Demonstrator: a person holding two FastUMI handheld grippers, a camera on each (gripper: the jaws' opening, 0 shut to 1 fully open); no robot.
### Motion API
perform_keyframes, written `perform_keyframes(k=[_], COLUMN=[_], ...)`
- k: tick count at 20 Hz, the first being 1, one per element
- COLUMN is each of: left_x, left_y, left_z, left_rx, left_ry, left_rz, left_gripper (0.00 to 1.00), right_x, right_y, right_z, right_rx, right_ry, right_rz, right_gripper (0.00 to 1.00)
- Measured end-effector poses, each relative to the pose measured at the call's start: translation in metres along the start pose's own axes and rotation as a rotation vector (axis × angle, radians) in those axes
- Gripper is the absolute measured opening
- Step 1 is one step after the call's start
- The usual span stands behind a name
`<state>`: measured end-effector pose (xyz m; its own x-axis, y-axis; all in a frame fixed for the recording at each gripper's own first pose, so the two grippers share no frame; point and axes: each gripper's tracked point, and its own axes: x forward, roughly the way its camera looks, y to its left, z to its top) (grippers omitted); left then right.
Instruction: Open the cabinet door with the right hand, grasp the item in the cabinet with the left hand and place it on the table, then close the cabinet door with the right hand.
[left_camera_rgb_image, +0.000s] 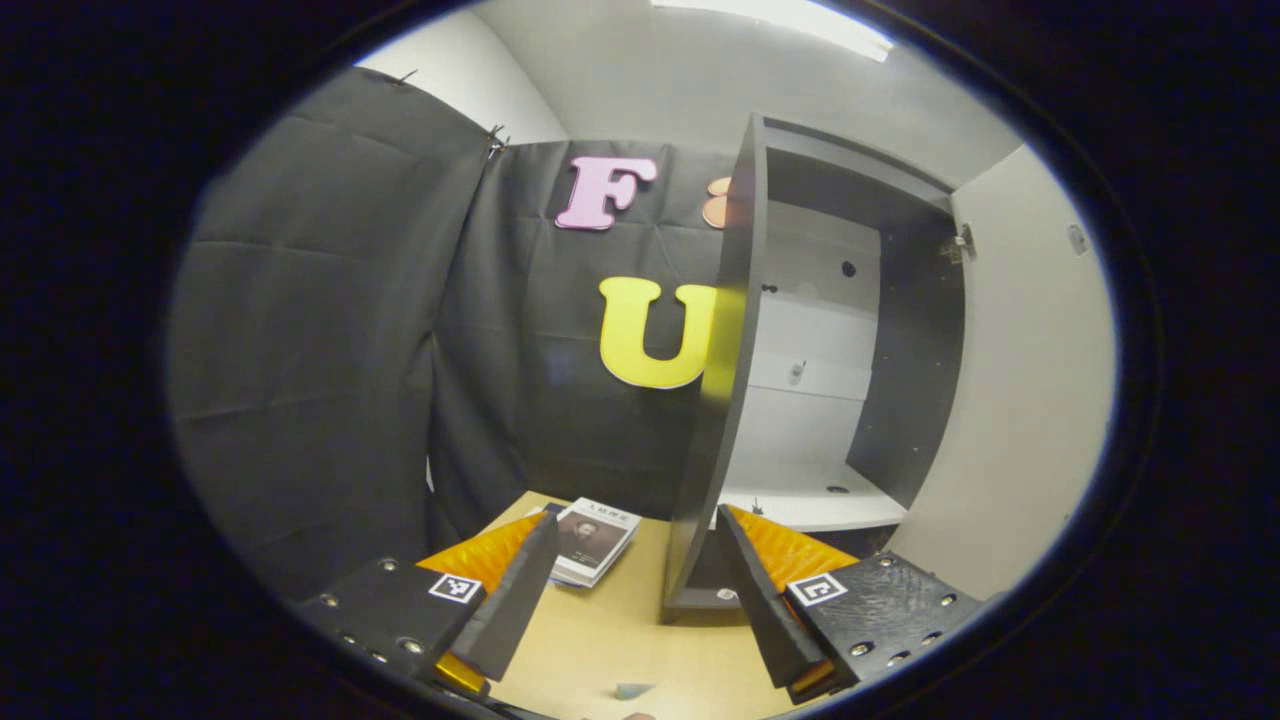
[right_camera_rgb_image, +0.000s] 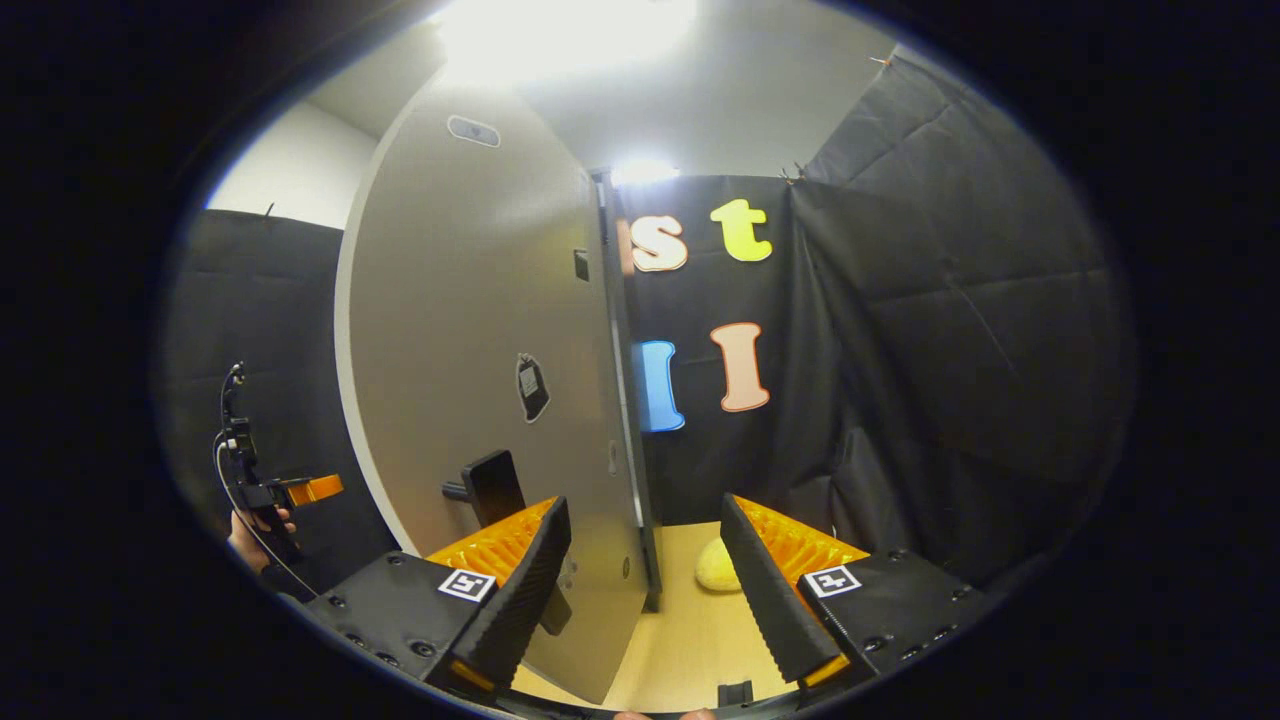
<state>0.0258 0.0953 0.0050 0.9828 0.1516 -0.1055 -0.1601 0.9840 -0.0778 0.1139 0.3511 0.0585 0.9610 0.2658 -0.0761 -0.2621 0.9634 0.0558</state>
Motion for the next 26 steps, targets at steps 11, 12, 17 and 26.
perform_keyframes(k=[11, 12, 17, 26], left_x=[0.013, 0.014, 0.014, 0.006], left_y=[0.065, 0.073, 0.104, 0.12], left_z=[-0.011, -0.009, -0.016, -0.021], left_rx=[-0.003, 0.006, 0.061, 0.084], left_ry=[0.013, 0.008, 0.033, 0.058], left_rz=[-0.013, -0.01, 0.003, 0.017], left_gripper=[0.92, 0.92, 0.95, 0.92], right_x=[0.041, 0.045, 0.065, 0.118], right_y=[0.099, 0.107, 0.155, 0.209], right_z=[-0.018, -0.019, -0.025, -0.049], right_rx=[0.04, 0.044, 0.04, 0.125], right_ry=[0.006, 0.001, -0.021, -0.012], right_rz=[0.123, 0.133, 0.176, 0.278], right_gripper=[0.96, 0.96, 0.96, 0.96])
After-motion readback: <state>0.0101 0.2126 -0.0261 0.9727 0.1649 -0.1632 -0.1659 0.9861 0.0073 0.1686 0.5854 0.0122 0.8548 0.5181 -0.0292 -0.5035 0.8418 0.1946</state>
